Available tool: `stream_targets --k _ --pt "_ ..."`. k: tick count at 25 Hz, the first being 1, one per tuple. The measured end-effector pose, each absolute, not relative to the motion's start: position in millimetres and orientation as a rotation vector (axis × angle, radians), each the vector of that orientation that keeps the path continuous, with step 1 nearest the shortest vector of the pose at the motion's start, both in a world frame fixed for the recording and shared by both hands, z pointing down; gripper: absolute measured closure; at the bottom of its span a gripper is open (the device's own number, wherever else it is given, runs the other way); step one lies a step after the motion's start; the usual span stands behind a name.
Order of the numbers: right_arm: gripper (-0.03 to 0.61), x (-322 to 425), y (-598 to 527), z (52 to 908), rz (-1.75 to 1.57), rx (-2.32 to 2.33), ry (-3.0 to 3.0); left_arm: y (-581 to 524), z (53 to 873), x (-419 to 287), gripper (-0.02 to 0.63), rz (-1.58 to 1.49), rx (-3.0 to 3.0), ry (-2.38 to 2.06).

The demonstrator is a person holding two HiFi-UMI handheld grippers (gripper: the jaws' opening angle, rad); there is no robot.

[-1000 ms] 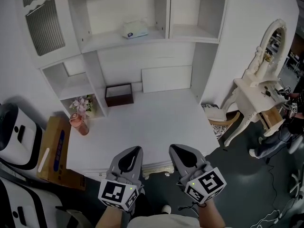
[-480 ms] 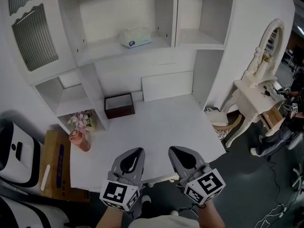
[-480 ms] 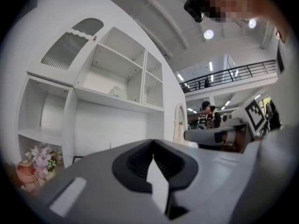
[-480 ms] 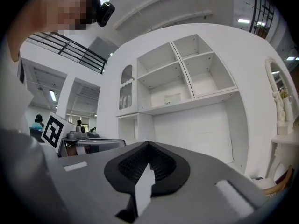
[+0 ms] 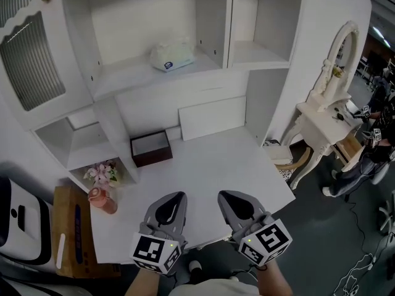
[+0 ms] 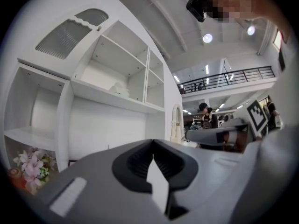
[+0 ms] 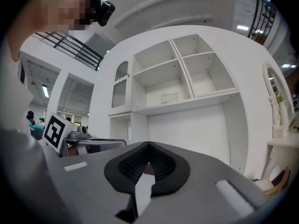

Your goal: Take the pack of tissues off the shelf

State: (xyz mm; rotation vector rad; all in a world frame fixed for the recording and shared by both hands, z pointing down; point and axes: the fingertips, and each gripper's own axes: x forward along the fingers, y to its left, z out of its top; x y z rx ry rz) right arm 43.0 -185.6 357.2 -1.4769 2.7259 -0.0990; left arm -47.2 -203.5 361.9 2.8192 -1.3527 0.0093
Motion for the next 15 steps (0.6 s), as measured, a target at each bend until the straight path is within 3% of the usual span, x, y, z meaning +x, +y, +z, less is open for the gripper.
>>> stream_targets --k 15 --pt "0.577 15.8 -207.1 358.3 -0.078 -1.590 2.661 -233.9 363.0 -69.9 0.614 -0.013 2.883 -1.220"
